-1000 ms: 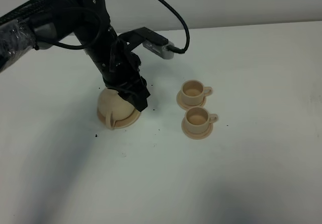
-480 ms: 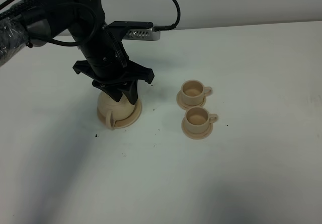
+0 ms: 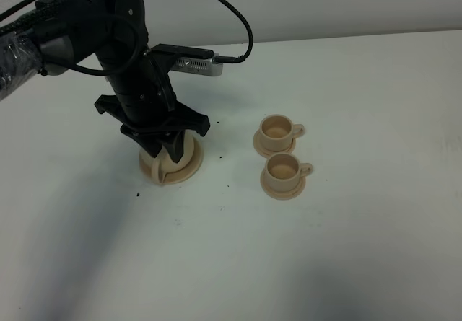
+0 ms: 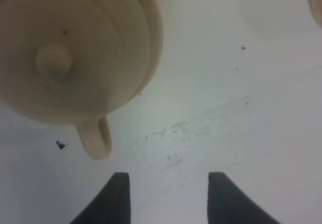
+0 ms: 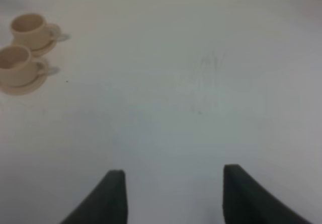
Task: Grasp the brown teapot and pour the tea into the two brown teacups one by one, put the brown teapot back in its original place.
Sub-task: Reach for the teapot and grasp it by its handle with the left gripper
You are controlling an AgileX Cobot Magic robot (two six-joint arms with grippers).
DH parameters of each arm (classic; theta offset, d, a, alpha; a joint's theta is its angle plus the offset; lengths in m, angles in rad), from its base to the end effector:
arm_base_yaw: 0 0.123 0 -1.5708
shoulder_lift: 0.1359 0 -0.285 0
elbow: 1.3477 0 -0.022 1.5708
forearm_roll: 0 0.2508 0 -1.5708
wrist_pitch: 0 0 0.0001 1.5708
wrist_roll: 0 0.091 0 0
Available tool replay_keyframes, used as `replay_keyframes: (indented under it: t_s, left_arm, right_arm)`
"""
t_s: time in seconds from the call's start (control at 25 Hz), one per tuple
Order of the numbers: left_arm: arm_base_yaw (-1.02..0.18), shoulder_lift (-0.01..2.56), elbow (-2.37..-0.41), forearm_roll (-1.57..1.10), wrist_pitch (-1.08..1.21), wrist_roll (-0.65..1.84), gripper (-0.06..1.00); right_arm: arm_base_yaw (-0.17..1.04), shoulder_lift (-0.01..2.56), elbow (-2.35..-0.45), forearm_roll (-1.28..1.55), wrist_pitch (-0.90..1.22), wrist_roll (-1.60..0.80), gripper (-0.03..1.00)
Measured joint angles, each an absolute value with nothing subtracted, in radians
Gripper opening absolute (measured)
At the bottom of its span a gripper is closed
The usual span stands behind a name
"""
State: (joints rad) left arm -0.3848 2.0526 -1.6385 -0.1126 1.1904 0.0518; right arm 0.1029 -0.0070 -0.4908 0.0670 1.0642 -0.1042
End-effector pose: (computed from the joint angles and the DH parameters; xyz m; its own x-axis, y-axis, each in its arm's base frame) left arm 0.3807 -0.1644 0.2053 -0.9217 0.3838 -0.0567 0.3878 0.9159 -0.1036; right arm -0.0056 0.0048 0.2746 -0.4456 -0.1179 -0.8875 -0.1866 0.9817 -0.0367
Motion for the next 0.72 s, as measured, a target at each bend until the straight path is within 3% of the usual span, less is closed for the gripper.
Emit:
replay_keyframes:
  t_s: [0.72]
  left_arm:
    - [-0.334, 2.098, -1.604, -0.066, 1.19, 0.08, 0.41]
  right_arm:
    - [0.103, -0.007, -0.491, 0.071, 1.064, -0.104, 0.46]
